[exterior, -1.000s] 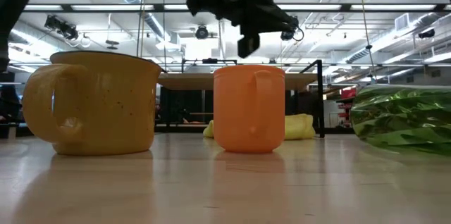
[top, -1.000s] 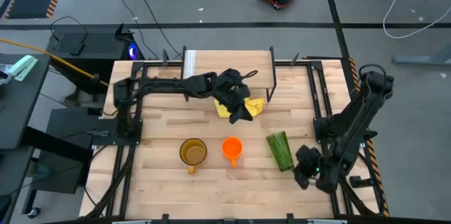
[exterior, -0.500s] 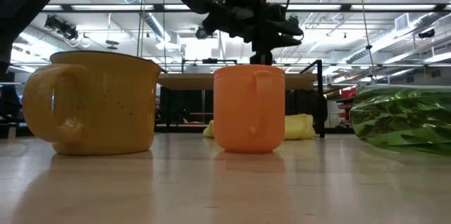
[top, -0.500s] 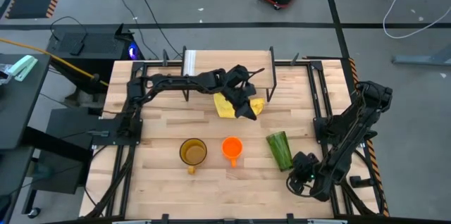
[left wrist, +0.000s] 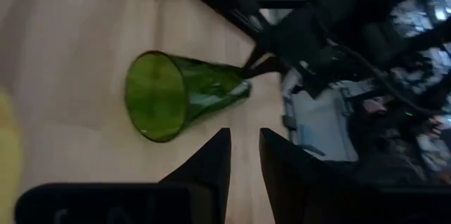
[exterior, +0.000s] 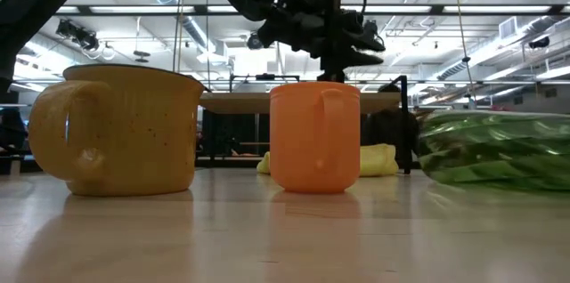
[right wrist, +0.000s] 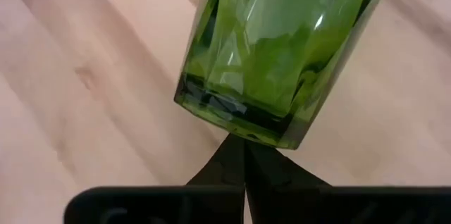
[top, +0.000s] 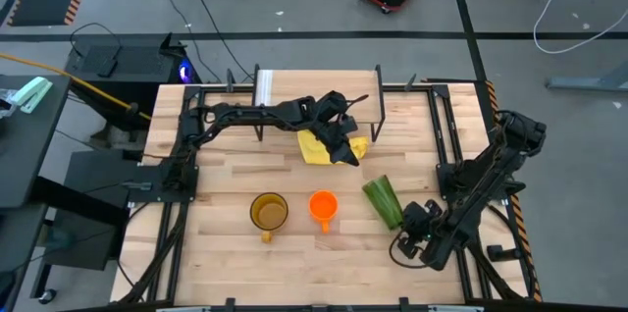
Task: Stack small to large cups/mugs on shelf
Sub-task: Put the green cup on the shelf
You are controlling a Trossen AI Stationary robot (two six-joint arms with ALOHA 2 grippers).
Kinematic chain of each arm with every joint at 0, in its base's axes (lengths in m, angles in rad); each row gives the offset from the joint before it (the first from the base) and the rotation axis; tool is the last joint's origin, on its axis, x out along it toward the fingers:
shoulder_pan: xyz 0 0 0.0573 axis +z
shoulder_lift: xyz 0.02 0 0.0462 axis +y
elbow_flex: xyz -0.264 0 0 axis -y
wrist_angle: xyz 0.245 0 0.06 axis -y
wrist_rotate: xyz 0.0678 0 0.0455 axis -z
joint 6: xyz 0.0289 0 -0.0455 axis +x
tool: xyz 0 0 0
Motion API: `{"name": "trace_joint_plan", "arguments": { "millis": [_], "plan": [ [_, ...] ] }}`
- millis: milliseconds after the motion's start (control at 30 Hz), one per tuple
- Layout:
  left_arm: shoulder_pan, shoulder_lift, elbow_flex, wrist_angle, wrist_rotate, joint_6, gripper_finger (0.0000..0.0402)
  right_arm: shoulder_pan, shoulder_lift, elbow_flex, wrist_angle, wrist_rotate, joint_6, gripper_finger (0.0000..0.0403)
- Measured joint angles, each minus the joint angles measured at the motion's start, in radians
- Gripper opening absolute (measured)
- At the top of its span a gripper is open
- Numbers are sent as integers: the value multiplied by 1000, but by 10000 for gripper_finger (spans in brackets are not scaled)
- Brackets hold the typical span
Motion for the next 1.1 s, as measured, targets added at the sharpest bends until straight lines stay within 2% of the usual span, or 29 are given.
{"name": "trace_joint_plan", "arguments": {
  "millis": [267,500,667,867,1100],
  "plan": [
    [9,0,0,-127,-97,33,87,-101,0,0,0,0,-152,3],
    [6,1,0,-151,-97,28,83,-180,0,0,0,0,-260,7],
    [6,46,-1,-154,-95,-1,86,-223,-1,0,2,0,-320,5],
    [13,98,-1,-151,-53,-10,91,-261,-1,0,4,0,-373,7],
    [14,101,-1,-117,-32,-9,86,-300,-1,0,28,0,-439,4]
  ]
}}
